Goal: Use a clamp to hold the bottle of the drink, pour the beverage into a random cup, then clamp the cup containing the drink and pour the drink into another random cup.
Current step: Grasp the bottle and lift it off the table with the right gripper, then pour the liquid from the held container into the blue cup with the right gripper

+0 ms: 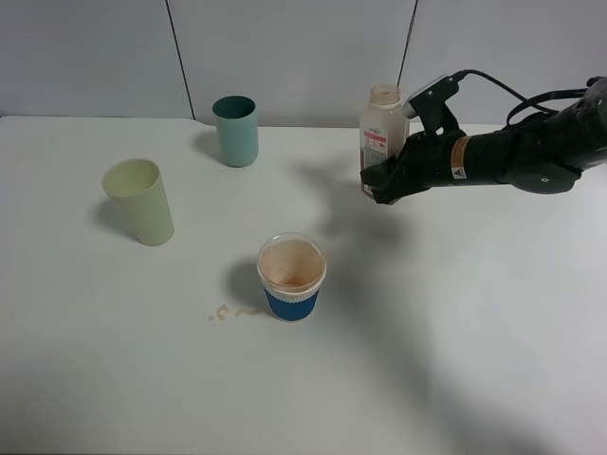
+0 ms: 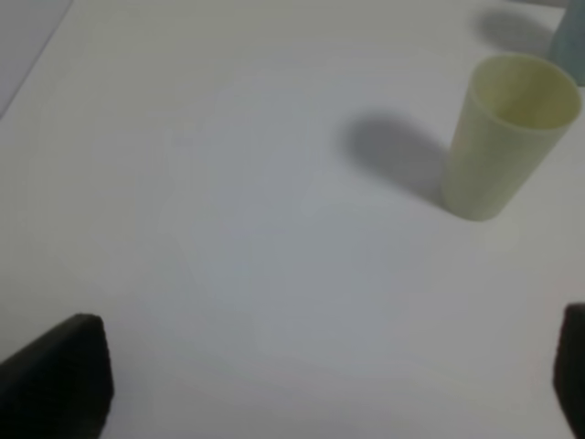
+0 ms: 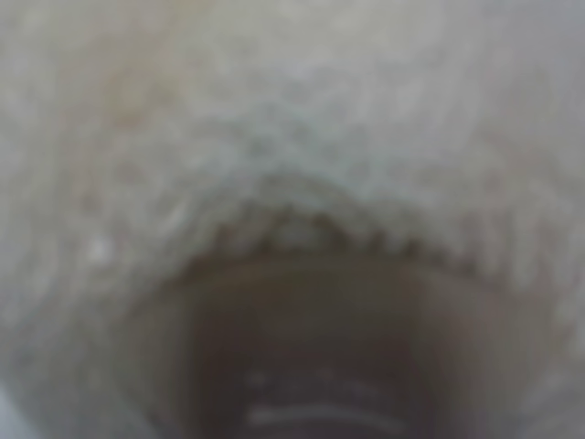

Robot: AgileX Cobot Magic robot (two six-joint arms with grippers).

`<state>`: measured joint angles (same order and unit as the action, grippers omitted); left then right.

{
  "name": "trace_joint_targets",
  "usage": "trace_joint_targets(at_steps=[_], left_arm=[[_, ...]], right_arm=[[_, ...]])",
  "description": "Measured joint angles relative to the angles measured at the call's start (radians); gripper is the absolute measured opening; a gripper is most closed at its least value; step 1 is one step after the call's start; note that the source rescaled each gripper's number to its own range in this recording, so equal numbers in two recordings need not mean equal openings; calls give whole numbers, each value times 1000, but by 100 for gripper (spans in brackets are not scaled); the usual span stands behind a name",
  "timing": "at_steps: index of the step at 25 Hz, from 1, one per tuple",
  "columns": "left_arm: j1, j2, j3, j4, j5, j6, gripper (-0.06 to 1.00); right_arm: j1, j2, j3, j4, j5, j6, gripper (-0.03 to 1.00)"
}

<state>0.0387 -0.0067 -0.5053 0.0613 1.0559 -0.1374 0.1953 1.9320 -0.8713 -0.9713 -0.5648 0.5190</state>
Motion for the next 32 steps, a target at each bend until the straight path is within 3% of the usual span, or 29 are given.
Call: trace_joint_targets(at_steps=[6,32], left_arm=[[0,0,0,0,0,0,90],[0,0,0,0,0,0,90]], right_arm=[[34,-65,1,0,105,12,3],[228,-220,1,7,391,-6,3]])
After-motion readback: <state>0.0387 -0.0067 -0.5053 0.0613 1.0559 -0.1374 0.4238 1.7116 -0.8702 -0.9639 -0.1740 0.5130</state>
